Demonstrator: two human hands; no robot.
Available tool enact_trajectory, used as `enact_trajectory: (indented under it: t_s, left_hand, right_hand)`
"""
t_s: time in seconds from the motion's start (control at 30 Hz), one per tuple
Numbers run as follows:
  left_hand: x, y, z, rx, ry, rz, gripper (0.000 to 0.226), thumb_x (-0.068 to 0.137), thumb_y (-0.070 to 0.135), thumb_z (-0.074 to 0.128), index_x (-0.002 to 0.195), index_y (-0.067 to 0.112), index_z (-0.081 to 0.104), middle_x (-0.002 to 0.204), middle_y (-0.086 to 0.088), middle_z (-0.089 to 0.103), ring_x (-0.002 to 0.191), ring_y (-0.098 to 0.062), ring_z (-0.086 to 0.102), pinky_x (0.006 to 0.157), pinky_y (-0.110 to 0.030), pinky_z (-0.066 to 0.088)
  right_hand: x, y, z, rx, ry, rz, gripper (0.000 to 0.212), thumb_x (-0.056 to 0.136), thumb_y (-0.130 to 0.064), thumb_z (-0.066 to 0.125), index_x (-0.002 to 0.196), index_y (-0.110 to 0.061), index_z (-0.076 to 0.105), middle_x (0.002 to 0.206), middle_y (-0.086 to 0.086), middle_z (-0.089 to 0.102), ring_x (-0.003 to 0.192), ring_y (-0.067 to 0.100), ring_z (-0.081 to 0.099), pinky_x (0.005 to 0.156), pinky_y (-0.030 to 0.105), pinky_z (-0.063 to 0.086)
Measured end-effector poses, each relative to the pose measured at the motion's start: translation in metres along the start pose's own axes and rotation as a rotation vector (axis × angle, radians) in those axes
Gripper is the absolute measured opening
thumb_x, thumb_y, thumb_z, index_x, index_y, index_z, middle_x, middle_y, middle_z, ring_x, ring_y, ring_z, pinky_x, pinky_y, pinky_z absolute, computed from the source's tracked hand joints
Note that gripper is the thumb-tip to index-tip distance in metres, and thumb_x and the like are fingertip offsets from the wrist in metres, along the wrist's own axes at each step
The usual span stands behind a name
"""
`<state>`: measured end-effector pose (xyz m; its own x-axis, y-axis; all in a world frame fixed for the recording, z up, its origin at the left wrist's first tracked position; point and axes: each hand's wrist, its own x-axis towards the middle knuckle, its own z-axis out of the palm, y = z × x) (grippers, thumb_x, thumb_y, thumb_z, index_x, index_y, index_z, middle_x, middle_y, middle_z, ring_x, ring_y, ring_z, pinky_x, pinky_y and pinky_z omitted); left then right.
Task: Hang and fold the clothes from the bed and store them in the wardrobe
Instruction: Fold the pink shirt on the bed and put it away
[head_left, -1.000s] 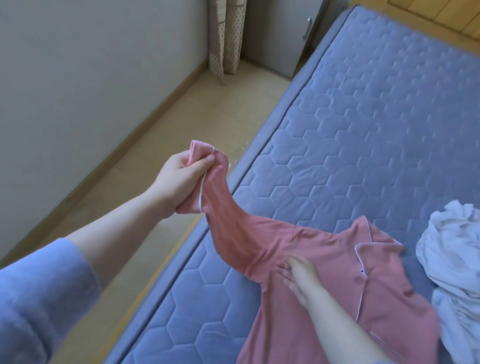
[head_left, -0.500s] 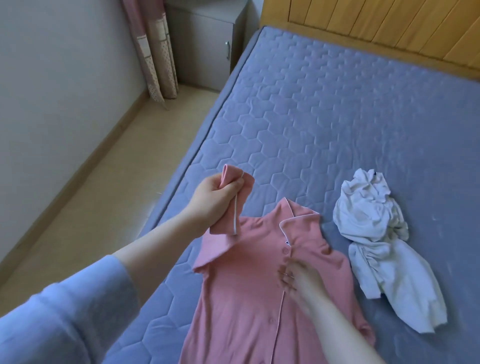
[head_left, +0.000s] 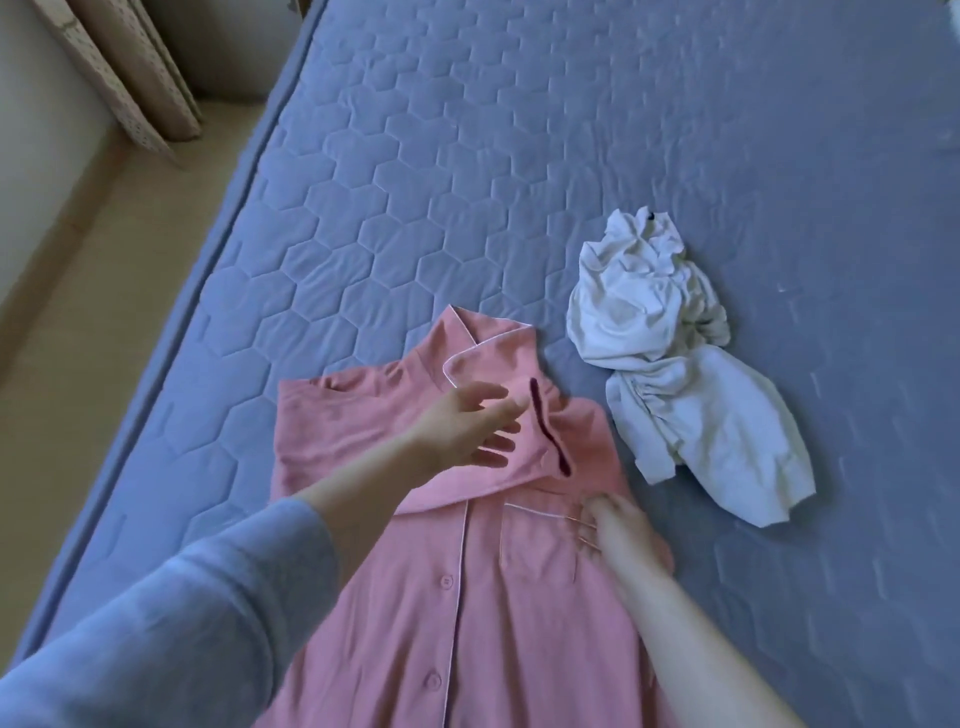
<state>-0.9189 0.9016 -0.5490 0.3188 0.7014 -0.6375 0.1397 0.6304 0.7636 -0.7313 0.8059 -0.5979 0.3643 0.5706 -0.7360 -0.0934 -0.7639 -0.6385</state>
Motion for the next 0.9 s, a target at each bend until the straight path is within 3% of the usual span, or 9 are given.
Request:
enact_trajectory:
  t_s: [0.17,0.27,0.37,0.4,0.5,0.6,0.7,0.8,0.9]
  left_hand:
    - [0.018,-0.054,-0.022,0.198,0.216,0.014,0.013,0.096,0.014,0.056,0.087,0.010,0.064,0.081,-0.005,0.069,0.066,-0.017,0.063,0.062,-0.028,0.054]
    - [0.024,-0.079,-0.063,0.385,0.387,0.033,0.013,0.090,0.008,0.058,0.082,0.014,0.065,0.078,-0.002,0.070,0.068,-0.018,0.064,0.067,-0.034,0.055]
    - [0.026,-0.096,-0.104,0.627,0.604,0.085,0.004,0.086,0.014,0.064,0.083,0.016,0.066,0.080,0.003,0.069,0.069,-0.012,0.060,0.063,-0.026,0.047]
    - [0.025,-0.100,-0.117,0.671,0.673,0.088,0.001,0.085,0.016,0.066,0.085,0.017,0.066,0.081,0.004,0.067,0.070,-0.011,0.058,0.062,-0.025,0.042]
    - [0.020,-0.116,-0.148,0.698,0.747,0.023,0.010,0.083,0.016,0.068,0.092,0.018,0.064,0.090,0.003,0.064,0.078,-0.016,0.058,0.070,-0.026,0.038]
    - [0.015,-0.132,-0.168,0.838,0.664,-0.080,0.017,0.082,0.017,0.071,0.098,0.012,0.067,0.100,-0.008,0.065,0.089,-0.028,0.061,0.076,-0.033,0.046]
    - [0.010,-0.142,-0.175,0.963,0.691,-0.052,0.024,0.081,0.013,0.069,0.104,0.006,0.067,0.104,-0.021,0.060,0.098,-0.040,0.057,0.087,-0.042,0.046]
    - [0.006,-0.150,-0.173,0.785,0.810,-0.091,0.040,0.078,0.014,0.071,0.112,0.001,0.056,0.108,-0.025,0.056,0.108,-0.040,0.050,0.092,-0.044,0.042]
    - [-0.005,-0.158,-0.173,0.563,0.782,-0.231,0.060,0.070,0.025,0.082,0.116,0.004,0.049,0.111,-0.019,0.059,0.103,-0.035,0.057,0.085,-0.042,0.048]
  right_hand:
    - [0.036,0.018,0.010,-0.273,0.013,-0.071,0.021,0.089,-0.025,0.054,0.083,-0.009,0.067,0.087,0.005,0.065,0.089,0.030,0.064,0.089,0.052,0.053]
    - [0.050,0.007,0.026,-0.442,0.088,-0.172,0.035,0.075,-0.039,0.052,0.094,-0.012,0.065,0.086,0.002,0.061,0.087,0.024,0.059,0.085,0.041,0.052]
    - [0.063,-0.005,0.040,-0.412,0.261,-0.280,0.060,0.080,-0.026,0.060,0.136,-0.010,0.048,0.127,0.011,0.059,0.119,0.027,0.054,0.104,0.041,0.042]
    - [0.067,-0.009,0.043,-0.412,0.287,-0.285,0.063,0.081,-0.023,0.062,0.141,-0.011,0.044,0.133,0.011,0.057,0.124,0.028,0.052,0.106,0.040,0.041]
    - [0.080,-0.018,0.048,-0.528,0.239,-0.165,0.045,0.087,-0.030,0.061,0.120,-0.001,0.059,0.111,0.013,0.064,0.104,0.030,0.058,0.086,0.031,0.045]
    - [0.081,-0.017,0.045,-0.538,0.179,-0.172,0.032,0.092,-0.028,0.055,0.093,0.003,0.065,0.083,0.012,0.059,0.084,0.030,0.055,0.069,0.030,0.036]
    - [0.077,-0.001,0.036,-0.487,0.313,-0.221,0.025,0.090,-0.027,0.052,0.081,-0.005,0.058,0.076,0.006,0.059,0.080,0.032,0.057,0.067,0.032,0.036]
    - [0.074,0.015,0.027,-0.530,0.342,-0.188,0.023,0.087,-0.025,0.059,0.071,-0.010,0.052,0.070,0.002,0.056,0.081,0.034,0.058,0.069,0.036,0.040]
    - [0.077,0.019,0.027,-0.572,0.334,-0.174,0.017,0.088,-0.023,0.061,0.085,-0.006,0.058,0.090,0.011,0.063,0.095,0.037,0.060,0.080,0.039,0.044]
